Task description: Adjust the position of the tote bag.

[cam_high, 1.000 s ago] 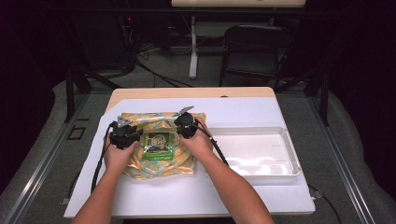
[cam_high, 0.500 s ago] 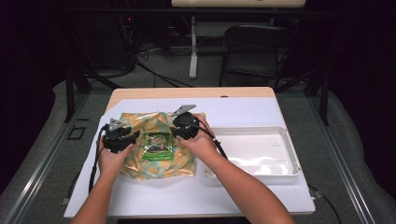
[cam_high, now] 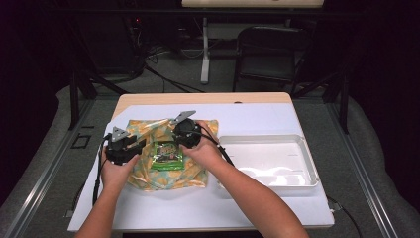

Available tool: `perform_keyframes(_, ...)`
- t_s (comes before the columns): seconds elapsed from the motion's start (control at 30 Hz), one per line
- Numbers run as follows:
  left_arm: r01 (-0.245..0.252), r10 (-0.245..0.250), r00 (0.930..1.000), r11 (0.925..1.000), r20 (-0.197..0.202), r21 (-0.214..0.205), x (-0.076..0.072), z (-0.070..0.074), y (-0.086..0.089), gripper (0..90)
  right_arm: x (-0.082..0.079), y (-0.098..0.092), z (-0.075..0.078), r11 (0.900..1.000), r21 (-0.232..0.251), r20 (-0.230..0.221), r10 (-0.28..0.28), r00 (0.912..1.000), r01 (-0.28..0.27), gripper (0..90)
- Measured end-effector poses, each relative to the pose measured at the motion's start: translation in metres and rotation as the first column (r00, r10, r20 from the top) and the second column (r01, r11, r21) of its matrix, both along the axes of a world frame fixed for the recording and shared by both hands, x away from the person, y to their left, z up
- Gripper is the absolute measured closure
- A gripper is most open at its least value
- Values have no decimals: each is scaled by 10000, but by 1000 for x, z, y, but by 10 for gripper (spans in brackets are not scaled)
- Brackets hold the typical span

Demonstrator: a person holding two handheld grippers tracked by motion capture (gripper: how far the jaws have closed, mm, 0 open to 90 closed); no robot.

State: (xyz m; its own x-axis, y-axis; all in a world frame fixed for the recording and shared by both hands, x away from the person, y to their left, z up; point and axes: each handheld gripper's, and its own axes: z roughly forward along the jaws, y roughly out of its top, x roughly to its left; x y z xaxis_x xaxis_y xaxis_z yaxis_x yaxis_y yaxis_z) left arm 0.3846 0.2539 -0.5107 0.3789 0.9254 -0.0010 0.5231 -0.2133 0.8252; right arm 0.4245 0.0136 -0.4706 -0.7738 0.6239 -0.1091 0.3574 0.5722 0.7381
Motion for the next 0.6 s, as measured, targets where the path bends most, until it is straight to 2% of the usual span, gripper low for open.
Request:
perform_keyframes(0.07,22,-22,10000,10000,-19,20,-1,0,1,570,3,7,-4,9999,-138,57,22,10000,-22,724)
perform_keyframes(0.3,-67,68,10000,9999,1,-78,-4,0,4,570,18,19,-22,9975,-705,-205,-20,9998,6,735)
perform_keyframes(0.57,-90,90,9999,10000,-45,-40,-9,-2,6,570,33,23,-41,9944,-1053,-413,-23,9991,-20,712)
perform_keyframes(0.6,-103,103,9999,9999,-16,8,-11,-3,6,570,35,22,-44,9953,-968,-383,-86,9992,48,710)
